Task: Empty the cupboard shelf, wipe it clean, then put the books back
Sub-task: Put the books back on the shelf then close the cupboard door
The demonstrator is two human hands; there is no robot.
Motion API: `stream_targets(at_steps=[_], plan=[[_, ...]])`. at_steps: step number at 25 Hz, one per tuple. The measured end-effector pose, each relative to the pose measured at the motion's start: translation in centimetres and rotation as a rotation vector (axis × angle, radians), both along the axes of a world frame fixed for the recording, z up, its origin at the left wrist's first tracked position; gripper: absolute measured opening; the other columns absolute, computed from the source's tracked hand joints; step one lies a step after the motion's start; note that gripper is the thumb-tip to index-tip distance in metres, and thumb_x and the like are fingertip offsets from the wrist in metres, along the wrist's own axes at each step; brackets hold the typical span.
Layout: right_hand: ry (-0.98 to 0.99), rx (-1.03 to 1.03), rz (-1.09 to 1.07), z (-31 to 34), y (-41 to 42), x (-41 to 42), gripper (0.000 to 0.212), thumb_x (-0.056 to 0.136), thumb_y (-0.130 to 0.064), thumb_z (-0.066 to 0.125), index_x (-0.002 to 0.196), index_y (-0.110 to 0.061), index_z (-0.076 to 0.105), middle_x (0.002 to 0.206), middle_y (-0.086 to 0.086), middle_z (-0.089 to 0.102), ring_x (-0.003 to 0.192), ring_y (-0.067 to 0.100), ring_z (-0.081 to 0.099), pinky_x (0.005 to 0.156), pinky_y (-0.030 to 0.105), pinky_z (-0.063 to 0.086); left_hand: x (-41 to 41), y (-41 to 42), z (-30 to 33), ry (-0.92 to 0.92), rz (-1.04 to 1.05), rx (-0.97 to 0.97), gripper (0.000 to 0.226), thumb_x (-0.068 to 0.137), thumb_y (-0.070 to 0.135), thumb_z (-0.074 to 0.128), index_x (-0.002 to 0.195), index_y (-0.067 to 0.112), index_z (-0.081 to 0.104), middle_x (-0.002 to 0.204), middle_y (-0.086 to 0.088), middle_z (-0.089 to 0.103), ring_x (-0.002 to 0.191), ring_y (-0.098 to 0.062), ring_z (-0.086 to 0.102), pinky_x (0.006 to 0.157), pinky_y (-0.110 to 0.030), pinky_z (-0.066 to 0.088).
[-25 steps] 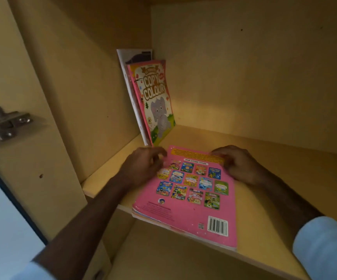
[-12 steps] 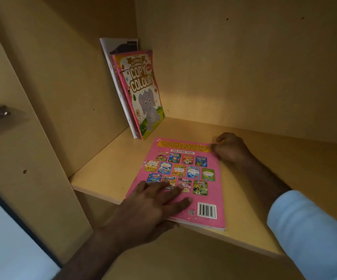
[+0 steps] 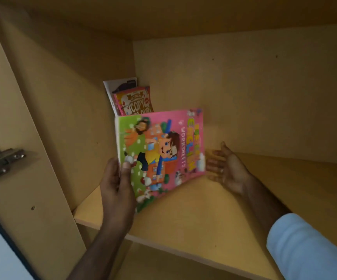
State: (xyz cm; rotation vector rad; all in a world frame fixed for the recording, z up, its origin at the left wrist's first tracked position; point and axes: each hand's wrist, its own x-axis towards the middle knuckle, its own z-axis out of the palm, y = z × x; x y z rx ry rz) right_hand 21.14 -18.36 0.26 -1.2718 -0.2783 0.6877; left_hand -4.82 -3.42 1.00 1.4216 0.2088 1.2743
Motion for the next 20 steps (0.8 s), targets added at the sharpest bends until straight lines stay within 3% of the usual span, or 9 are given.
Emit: stream_targets(at_steps=[2,3,6,9,10,12,14,17,20], plan=[[-0.018,0.108,0.176,0.0,0.5,-1.2,0.044,0.099,-0.054,0.05,0.123,-0.021,0.068,0.12,0.011,0.072,0.106,0.032,0.068,0.096,0.056,0.052,1.2,0.1,0.0,-0.104,-0.083,-0.23,0.015,0.106,0.021,0.046,0.102,0.015,0.059,0.1,-0.006,0.073,0.086,-0.022,0.069,0.074,-0.04,0.058],[-0.039,0.177,0.174,0.0,0.7,-1.3,0.039,0.099,-0.041,0.057,0.127,-0.016,0.066,0.125,0.015,0.07,0.114,0.036,0.066,0.099,0.063,0.049,1.6,0.3,-0.4,-0.121,-0.099,-0.288,0.016,0.106,0.02,0.045,0.104,0.015,0.06,0.101,-0.006,0.073,0.086,-0.02,0.069,0.074,-0.039,0.059],[-0.015,0.308,-0.042,-0.3,1.7,-0.6,0.056,0.084,-0.01,0.076,0.135,-0.002,0.054,0.127,0.025,0.067,0.115,0.042,0.066,0.087,0.058,0.057,2.0,0.3,-1.8,-0.127,-0.138,-0.412,0.018,0.106,0.019,0.045,0.114,0.014,0.06,0.109,-0.008,0.074,0.088,-0.018,0.073,0.068,-0.034,0.061],[0.012,0.17,-0.188,-1.1,2.9,-1.0,0.095,0.048,-0.035,0.1,0.129,-0.007,0.058,0.11,0.018,0.075,0.103,0.037,0.073,0.091,0.054,0.056,3.2,0.7,-2.8,-0.153,-0.149,-0.536,0.022,0.106,0.019,0.046,0.124,0.013,0.056,0.117,-0.013,0.072,0.088,-0.021,0.074,0.067,-0.036,0.061],[-0.003,0.122,-0.171,-1.4,3.3,-1.4,0.094,0.044,-0.043,0.099,0.123,-0.009,0.063,0.107,0.014,0.077,0.103,0.034,0.073,0.094,0.052,0.054,3.8,0.8,-2.8,-0.174,-0.147,-0.578,0.022,0.106,0.02,0.046,0.125,0.014,0.056,0.12,-0.016,0.07,0.088,-0.023,0.073,0.068,-0.037,0.061],[0.035,0.11,-0.075,-1.4,4.2,-2.8,0.056,0.072,-0.041,0.086,0.116,-0.013,0.066,0.106,0.009,0.077,0.103,0.031,0.072,0.097,0.053,0.054,5.1,0.7,-2.9,-0.206,-0.163,-0.636,0.02,0.105,0.019,0.047,0.124,0.015,0.055,0.123,-0.019,0.068,0.091,-0.028,0.072,0.073,-0.045,0.061],[0.081,0.27,-0.022,-1.4,4.9,-3.4,0.032,0.096,-0.022,0.065,0.125,-0.012,0.062,0.117,0.013,0.073,0.11,0.035,0.068,0.092,0.057,0.056,5.6,0.5,-3.0,-0.212,-0.235,-0.642,0.021,0.103,0.014,0.051,0.124,0.013,0.053,0.123,-0.021,0.068,0.098,-0.034,0.069,0.084,-0.055,0.058],[0.007,0.488,-0.14,-0.7,5.3,-1.4,0.042,0.098,-0.005,0.057,0.14,-0.012,0.052,0.132,0.019,0.065,0.113,0.036,0.065,0.087,0.054,0.058,4.4,1.6,-2.9,-0.079,-0.365,-0.534,0.034,0.089,0.016,0.068,0.121,0.011,0.056,0.119,-0.022,0.07,0.1,-0.039,0.069,0.085,-0.057,0.054],[-0.079,0.428,-0.141,1.4,4.4,0.3,0.04,0.098,-0.008,0.058,0.137,-0.019,0.053,0.125,0.013,0.07,0.099,0.029,0.073,0.082,0.052,0.061,2.5,4.9,-1.2,0.164,-0.259,-0.312,0.035,0.091,0.038,0.065,0.109,0.009,0.066,0.1,-0.018,0.075,0.082,-0.031,0.071,0.061,-0.036,0.058]])
